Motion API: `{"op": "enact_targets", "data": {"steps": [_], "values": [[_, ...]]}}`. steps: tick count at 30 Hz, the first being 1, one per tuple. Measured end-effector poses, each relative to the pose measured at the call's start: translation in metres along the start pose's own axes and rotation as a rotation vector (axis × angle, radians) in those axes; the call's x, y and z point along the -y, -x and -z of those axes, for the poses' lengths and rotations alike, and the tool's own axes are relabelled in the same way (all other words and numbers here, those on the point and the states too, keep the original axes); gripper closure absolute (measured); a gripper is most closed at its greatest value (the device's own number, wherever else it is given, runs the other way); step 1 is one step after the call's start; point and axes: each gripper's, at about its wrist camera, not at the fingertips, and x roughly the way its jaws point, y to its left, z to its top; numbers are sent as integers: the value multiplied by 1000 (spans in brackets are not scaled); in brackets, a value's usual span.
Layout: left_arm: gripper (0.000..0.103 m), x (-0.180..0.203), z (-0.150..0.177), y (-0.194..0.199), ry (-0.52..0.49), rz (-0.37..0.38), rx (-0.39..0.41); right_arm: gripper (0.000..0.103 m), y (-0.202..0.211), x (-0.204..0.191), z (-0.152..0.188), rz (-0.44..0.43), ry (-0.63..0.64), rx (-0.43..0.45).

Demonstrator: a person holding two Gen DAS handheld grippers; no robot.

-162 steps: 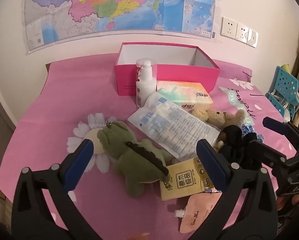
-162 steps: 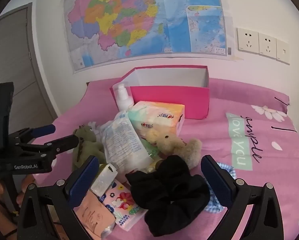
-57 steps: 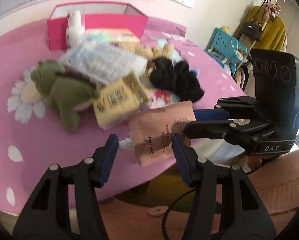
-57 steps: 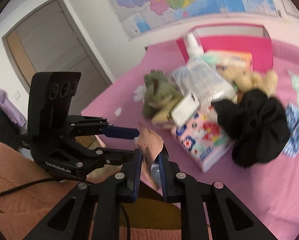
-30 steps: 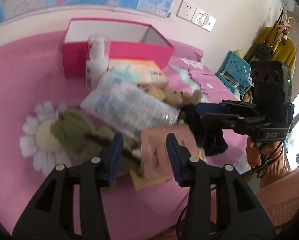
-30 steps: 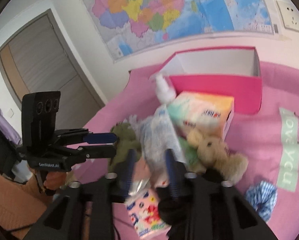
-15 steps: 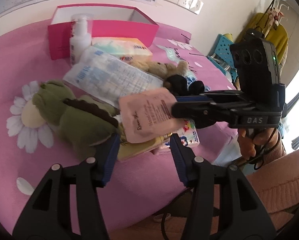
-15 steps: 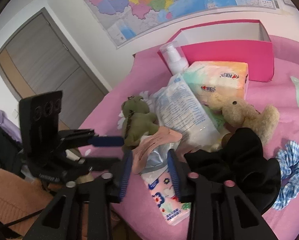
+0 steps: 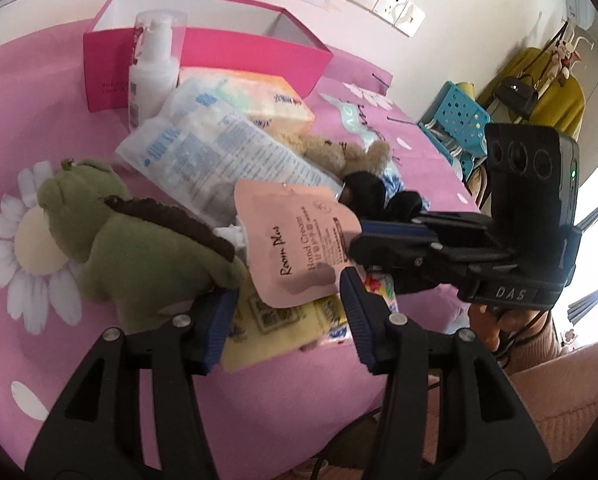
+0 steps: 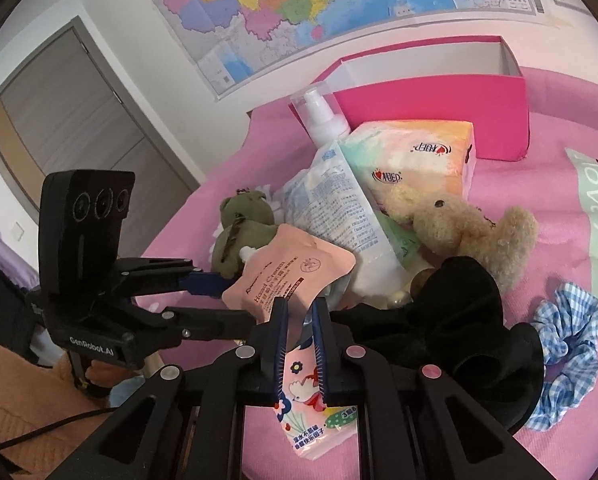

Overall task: Organize soft objects
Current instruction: 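Carry the pouch with the left gripper over the pink box and release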

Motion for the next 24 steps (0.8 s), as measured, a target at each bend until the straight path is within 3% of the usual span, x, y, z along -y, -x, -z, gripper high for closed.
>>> {"op": "enact_targets", "data": {"steps": [1, 5, 11, 18, 24], "values": [[58, 1, -1, 0, -1, 2, -3, 91, 1, 0, 0, -1, 2, 3], [63, 7, -2, 2, -17, -25, -1, 91, 5, 0, -2, -15, 12, 24], [64, 20, -16, 21, -74, -34, 52, 91, 17, -1, -14, -18, 40, 71], [64, 37, -71, 32, -167, -84, 131, 91, 36, 0, -48, -5, 93, 152], [64, 30, -130, 28, -178, -129, 166, 91, 41, 14, -104, 24, 119, 219]]}}
